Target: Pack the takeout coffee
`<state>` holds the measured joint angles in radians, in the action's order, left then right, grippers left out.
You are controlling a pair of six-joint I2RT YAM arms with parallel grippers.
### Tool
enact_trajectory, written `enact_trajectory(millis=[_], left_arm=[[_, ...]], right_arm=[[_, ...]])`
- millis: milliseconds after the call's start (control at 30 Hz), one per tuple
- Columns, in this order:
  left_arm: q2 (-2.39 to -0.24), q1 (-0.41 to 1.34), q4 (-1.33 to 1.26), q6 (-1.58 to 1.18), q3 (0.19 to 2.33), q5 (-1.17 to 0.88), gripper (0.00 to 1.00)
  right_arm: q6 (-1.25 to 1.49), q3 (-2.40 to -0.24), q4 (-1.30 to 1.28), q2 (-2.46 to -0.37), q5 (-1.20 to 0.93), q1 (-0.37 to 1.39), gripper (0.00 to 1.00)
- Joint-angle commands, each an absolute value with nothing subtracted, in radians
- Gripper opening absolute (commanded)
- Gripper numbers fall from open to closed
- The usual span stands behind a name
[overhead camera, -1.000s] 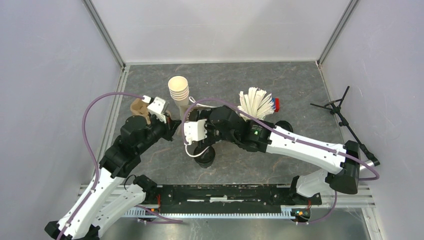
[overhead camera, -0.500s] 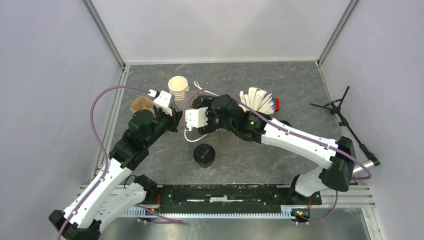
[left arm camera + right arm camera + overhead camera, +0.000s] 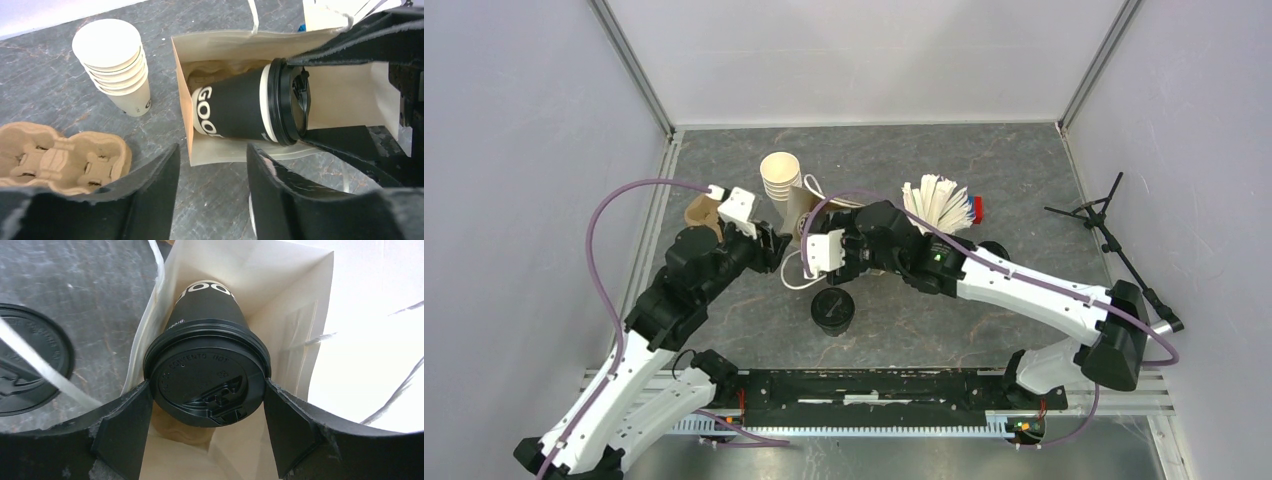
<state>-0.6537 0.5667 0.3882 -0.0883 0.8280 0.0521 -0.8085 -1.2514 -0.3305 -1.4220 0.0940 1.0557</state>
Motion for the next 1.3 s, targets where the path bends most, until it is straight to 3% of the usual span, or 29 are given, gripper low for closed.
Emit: enact_trajectory(millis=[0, 233, 433, 633, 833, 967, 1167, 1267], left_arm=[[-0.643, 0.563, 0.606, -0.133, 0.983, 0.062, 0.63], [-0.719, 0.563, 0.792, -0.19, 1.093, 0.067, 0.66], [-0.764, 0.563, 0.735, -0.229, 1.053, -0.018, 0.71], [-0.776, 0.562, 0.678, -0.24, 1.013, 0.109, 0.71], [-0.782, 0.562, 0.594, -0.23, 0.939, 0.064, 0.71], [-0.771, 0.561, 0.557, -0.221, 0.891, 0.028, 0.64], [-0.733, 0.561, 0.528, -0.212, 0.878, 0.005, 0.28], [-0.723, 0.563, 0.516, -0.21, 0.863, -0.043, 0.16]], right_arm=[[-0.782, -1.219, -0.299, -1.355, 0.023, 1.081, 0.79], [-0.752, -1.171, -0.321, -1.305, 0.018, 1.101, 0.79], [-0.731, -1.133, -0.342, -1.265, 0.047, 1.113, 0.79], [-0.718, -1.119, -0.357, -1.244, 0.093, 1.121, 0.78], [-0.712, -1.108, -0.373, -1.227, 0.118, 1.121, 0.79], [-0.706, -1.107, -0.375, -1.22, 0.145, 1.122, 0.79], [-0.703, -1.108, -0.395, -1.208, 0.163, 1.121, 0.78], [-0.696, -1.106, -0.403, -1.206, 0.16, 1.121, 0.78]])
